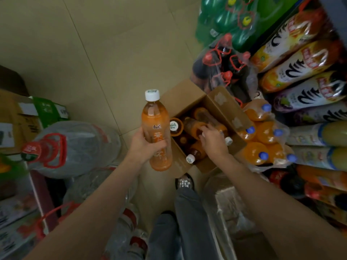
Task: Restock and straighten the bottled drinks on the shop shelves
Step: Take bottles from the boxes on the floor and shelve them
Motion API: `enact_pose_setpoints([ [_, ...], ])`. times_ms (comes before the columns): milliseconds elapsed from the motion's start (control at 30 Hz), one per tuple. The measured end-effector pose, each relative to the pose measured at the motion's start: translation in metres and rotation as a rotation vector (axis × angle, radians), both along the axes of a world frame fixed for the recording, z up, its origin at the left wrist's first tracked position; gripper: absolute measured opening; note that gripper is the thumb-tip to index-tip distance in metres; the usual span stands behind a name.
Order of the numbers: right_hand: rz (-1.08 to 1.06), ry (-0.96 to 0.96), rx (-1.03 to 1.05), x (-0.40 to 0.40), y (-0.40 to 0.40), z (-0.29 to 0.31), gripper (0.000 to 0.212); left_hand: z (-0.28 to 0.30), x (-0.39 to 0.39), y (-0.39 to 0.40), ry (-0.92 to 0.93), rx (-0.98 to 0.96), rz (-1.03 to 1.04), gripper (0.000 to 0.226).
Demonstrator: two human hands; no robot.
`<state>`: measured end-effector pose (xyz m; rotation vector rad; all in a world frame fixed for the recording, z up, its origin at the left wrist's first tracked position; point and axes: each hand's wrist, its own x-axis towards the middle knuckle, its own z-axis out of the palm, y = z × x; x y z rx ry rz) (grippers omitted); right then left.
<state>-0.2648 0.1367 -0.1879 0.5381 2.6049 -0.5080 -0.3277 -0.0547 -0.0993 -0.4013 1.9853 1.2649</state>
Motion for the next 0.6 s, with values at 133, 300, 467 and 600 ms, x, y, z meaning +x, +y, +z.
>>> enact_pose_setpoints([
  [133,-0.003,0.095,0.088,-0.004,0.017,0.05,0.028,0.038,0.006,0.009,0.028,0.044,-0.045,0.059],
  [300,0.089,0.214,0.066,0.029,0.039,0.184,0.026,0.137,0.022,0.023,0.134,0.099,-0.154,0.056],
  [467,0.139,0.427,0.089,0.117,0.08,0.402,0.025,0.28,0.054,0.077,0.296,0.249,-0.322,0.056],
  [600,-0.008,0.508,0.212,0.208,0.101,0.561,0.031,0.391,0.101,0.142,0.414,0.412,-0.522,0.045],
])
